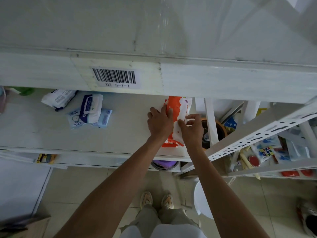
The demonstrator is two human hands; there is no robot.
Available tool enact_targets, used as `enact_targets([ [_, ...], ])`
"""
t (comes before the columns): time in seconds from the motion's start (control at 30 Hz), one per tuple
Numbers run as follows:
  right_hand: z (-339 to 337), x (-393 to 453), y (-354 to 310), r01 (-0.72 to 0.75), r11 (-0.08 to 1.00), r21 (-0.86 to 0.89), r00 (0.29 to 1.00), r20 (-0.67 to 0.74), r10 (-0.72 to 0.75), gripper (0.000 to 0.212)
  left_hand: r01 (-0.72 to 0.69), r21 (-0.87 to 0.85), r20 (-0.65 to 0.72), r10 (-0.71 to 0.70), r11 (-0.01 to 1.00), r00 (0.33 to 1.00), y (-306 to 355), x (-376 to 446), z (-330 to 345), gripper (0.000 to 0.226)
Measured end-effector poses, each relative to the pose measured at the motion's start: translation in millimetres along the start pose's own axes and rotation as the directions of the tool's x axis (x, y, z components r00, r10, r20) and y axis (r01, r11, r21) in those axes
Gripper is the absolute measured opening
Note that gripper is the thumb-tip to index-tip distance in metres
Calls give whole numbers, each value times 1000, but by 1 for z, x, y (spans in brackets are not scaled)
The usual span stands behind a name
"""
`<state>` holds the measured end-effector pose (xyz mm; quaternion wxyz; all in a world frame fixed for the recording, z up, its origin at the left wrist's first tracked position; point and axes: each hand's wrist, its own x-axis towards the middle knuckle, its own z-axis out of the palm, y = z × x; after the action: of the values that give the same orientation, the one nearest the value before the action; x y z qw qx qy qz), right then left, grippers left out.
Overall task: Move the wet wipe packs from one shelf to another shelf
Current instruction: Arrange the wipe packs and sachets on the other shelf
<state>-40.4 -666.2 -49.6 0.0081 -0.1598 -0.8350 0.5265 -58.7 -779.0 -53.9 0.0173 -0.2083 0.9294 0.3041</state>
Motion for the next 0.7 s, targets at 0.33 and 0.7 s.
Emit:
enact_targets([
  [0.33,-12,8,6,-45,998,-36,997,57,47,45,156,-450,296,-18,879,955,11,-6,6,72],
  [0.7,-24,7,-7,30,997,-74,995,98,-23,57,320,-614,497,38,722,867,7,-15,-25,68],
])
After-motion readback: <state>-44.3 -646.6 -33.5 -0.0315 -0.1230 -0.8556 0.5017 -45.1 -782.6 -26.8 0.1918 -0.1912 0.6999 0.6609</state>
